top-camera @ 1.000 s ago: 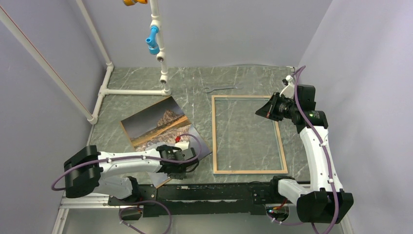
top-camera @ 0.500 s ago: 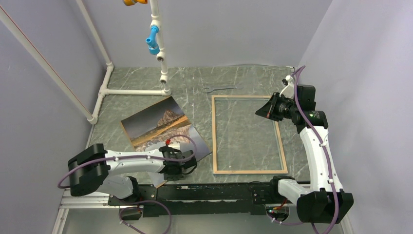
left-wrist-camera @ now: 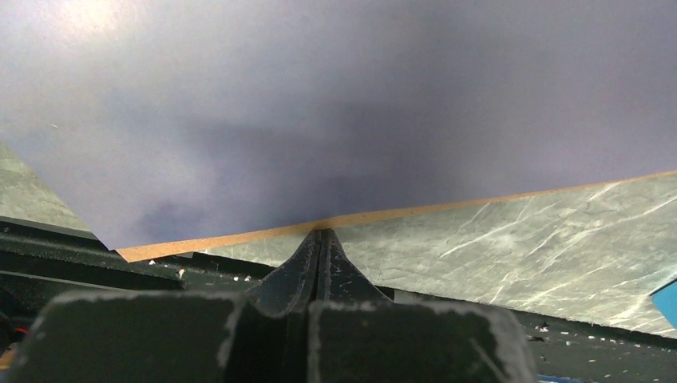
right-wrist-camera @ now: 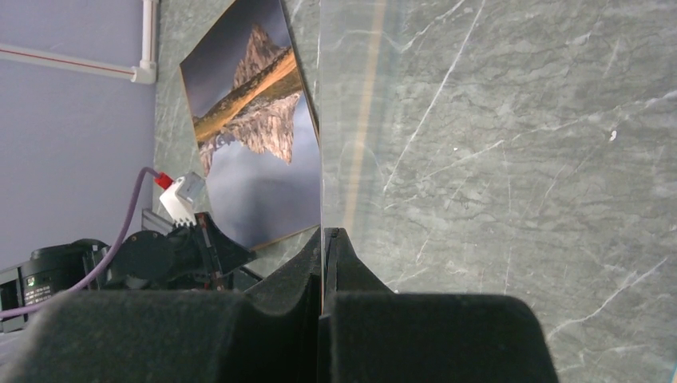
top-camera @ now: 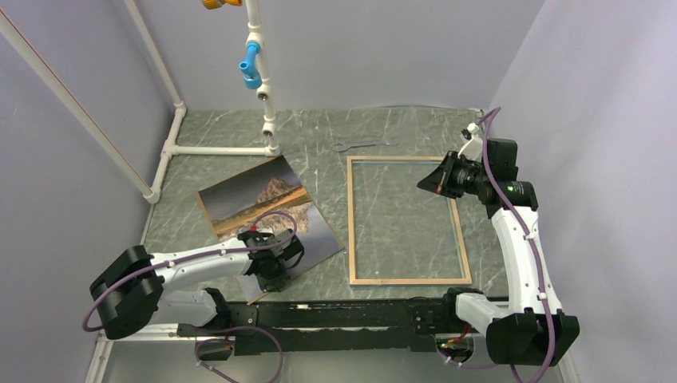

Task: Put the photo into the frame
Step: Adjust the photo frame item at the center of the board.

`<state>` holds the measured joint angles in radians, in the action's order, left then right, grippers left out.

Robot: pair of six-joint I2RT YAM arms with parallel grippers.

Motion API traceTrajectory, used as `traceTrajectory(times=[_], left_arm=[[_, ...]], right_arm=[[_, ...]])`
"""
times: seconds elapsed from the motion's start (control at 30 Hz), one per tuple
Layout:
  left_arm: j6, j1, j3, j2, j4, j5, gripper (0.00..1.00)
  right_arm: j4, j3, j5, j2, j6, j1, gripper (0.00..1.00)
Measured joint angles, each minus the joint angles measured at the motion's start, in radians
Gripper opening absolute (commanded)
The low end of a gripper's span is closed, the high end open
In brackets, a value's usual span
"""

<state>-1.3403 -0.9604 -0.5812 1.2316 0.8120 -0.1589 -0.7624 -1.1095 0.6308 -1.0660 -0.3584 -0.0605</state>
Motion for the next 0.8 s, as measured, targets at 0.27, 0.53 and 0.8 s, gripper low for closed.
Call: traceTrajectory(times=[0.27,0.53,0.8], left_arm=[[0.012,0.067,0.016,-0.031,-0.005,0.049,0.00],[-0.042,0.107,0.084,-0.203,0.099,-0.065,0.01],[-0.046,0.117,0.064,-0.383,0.199,-0.207,0.42]], right_arm=[[0.000,0.000,0.005,0.000,0.000,-0.001,0.00],[0.005,0.012,0.018,0.000,-0.002,-0.001,0.00],[0.008,0.024,0.036,0.000,-0.016,-0.001,0.00]])
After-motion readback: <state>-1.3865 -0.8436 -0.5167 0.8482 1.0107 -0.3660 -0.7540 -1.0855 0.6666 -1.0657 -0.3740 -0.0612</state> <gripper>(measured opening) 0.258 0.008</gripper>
